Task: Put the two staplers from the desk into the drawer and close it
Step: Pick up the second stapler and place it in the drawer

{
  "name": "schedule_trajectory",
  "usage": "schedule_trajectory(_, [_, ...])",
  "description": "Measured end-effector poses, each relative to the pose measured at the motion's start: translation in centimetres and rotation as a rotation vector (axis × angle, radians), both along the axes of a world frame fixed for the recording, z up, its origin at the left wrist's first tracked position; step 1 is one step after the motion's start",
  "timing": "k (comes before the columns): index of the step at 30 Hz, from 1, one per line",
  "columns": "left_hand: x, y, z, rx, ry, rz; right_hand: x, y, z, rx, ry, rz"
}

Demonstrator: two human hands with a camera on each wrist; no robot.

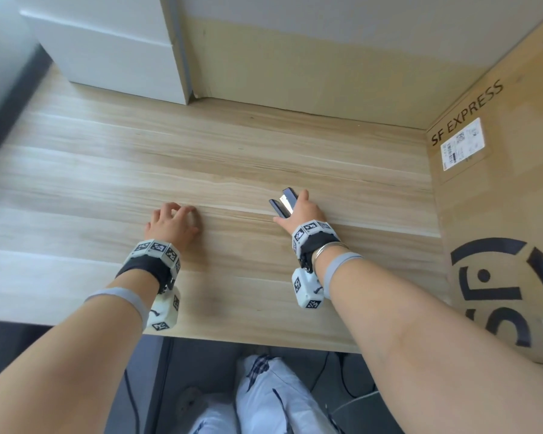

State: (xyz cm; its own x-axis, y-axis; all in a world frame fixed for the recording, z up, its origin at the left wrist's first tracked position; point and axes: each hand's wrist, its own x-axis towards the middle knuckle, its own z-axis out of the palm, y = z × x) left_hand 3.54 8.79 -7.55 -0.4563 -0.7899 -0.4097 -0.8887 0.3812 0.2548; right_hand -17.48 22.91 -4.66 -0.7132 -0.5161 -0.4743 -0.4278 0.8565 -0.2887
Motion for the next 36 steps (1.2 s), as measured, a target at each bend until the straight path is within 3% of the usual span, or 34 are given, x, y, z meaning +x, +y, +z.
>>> schedule_trajectory(6, [3.4, 0.4, 0.3, 0.023, 0.086, -0.014, 5.0, -1.3, 1.5, -0.091, -0.079, 0.026])
schedule_trajectory(10, [7.5, 0.4, 0.6, 0.062, 0.159, 0.072, 9.6, -2.2, 2.1, -0.129, -0.196, 0.11])
schedule_trajectory(18, [19.2, 0.8, 1.0, 0.108, 0.204, 0.178, 22.5, -3.2, 1.8, -0.188, -0.325, 0.321])
schedule_trajectory(24, [29.1, 1.9, 0.2, 0.09, 0.175, 0.286, 32.1, -4.2, 0.7, -0.127, -0.382, 0.466])
schedule_trajectory(31, [37.7, 3.9, -4.1, 0.14, 0.12, 0.391, 40.9, -3.9, -3.9, -0.002, -0.483, 0.545])
schedule_trajectory(36, [40.8, 5.4, -8.2, 0.19, 0.049, 0.409, 44.2, -3.1, -9.6, 0.101, -0.544, 0.419])
